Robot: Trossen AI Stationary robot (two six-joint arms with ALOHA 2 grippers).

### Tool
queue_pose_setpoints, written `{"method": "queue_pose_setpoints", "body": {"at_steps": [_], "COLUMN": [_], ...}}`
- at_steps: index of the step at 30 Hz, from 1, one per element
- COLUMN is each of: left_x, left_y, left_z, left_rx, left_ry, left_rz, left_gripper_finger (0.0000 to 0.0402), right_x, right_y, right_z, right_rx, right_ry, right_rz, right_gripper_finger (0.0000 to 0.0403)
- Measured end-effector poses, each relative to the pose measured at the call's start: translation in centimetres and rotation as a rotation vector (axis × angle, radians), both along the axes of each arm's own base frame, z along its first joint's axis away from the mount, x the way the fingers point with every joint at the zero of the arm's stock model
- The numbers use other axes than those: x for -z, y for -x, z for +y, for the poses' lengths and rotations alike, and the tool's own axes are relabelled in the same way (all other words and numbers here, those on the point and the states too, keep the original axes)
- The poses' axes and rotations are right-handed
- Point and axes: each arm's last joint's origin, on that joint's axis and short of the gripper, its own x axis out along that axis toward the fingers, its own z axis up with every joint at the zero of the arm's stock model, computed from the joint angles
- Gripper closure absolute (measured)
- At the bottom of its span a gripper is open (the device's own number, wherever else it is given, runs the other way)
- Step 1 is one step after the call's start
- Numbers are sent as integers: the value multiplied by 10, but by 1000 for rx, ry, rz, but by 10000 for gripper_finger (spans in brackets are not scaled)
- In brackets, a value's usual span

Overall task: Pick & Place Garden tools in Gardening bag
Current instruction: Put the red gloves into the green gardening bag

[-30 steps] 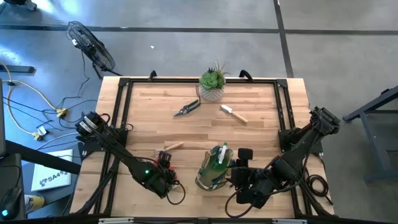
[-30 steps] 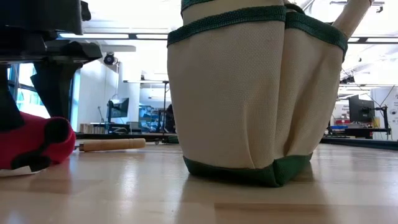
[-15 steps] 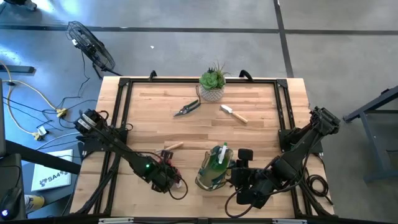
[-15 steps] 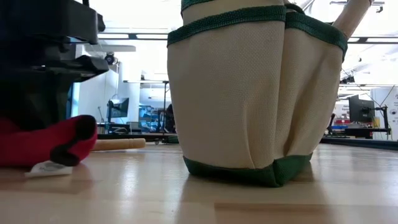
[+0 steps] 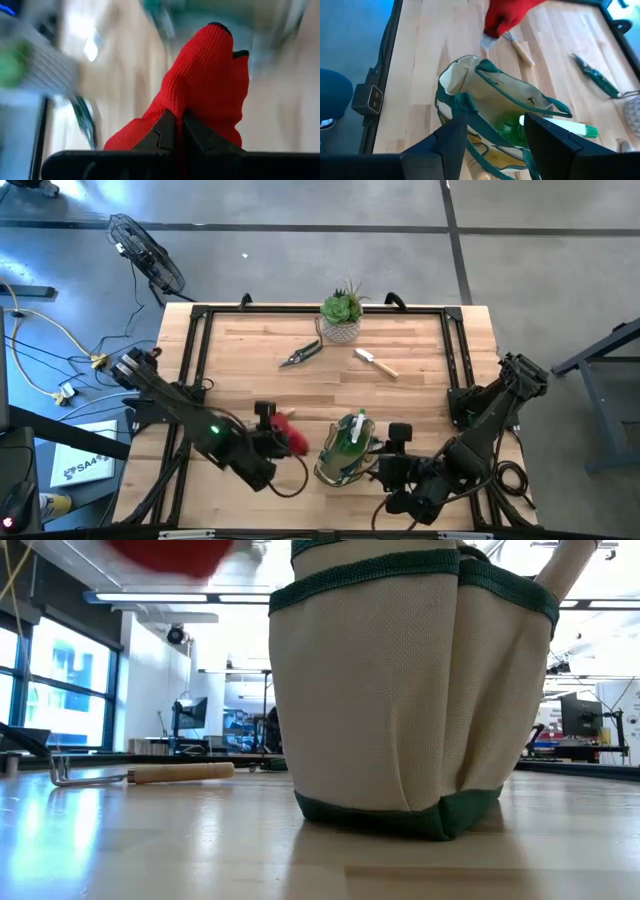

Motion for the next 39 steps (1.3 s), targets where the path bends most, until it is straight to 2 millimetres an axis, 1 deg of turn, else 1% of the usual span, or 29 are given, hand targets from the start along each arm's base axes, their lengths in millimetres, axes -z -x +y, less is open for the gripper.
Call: {"method": "queue_pose_setpoints", "body": {"at_steps": [2,3,5,9,11,13,14,16,18,21,25,27,29,31,33,36,39], "left_x": [-33,-45,-62,-82,-81,-68,-58,-38,-21,5,33,44,60,76,84,85,88], "left_y": [-2,-3,-6,-17,-28,-41,-49,-62,-70,-74,-70,-66,-70,-71,-77,-78,-80], "left_z": [0,0,-3,-9,-11,-12,-11,-7,0,11,23,25,26,26,24,23,26], "left_rx": [-16,-11,28,112,126,127,120,100,80,45,4,-9,-37,-57,-53,-31,-49], "left_ry": [62,91,139,225,281,307,321,395,473,561,640,683,741,799,873,914,939], "left_rz": [-166,-231,-348,-515,-587,-628,-646,-701,-767,-869,-955,-983,-1008,-984,-986,-975,-948], "left_gripper_finger": [398,399,399,399,399,399,399,399,399,399,400,400,400,400,400,400,400], "right_x": [0,0,1,2,2,2,2,1,1,0,0,0,0,0,0,0,0], "right_y": [4,6,11,21,26,31,33,37,40,45,47,47,47,47,46,46,44], "right_z": [2,3,5,10,13,16,18,21,23,27,28,29,29,28,28,27,26], "right_rx": [14,21,32,56,64,67,67,64,62,55,54,55,55,55,61,63,68], "right_ry": [16,19,21,29,36,43,46,48,51,55,49,46,47,53,59,65,68], "right_rz": [-14,-17,-18,-31,-47,-66,-75,-92,-108,-125,-130,-131,-131,-134,-142,-145,-146], "right_gripper_finger": [215,215,215,215,215,215,215,215,215,215,215,215,215,215,215,215,215]}}
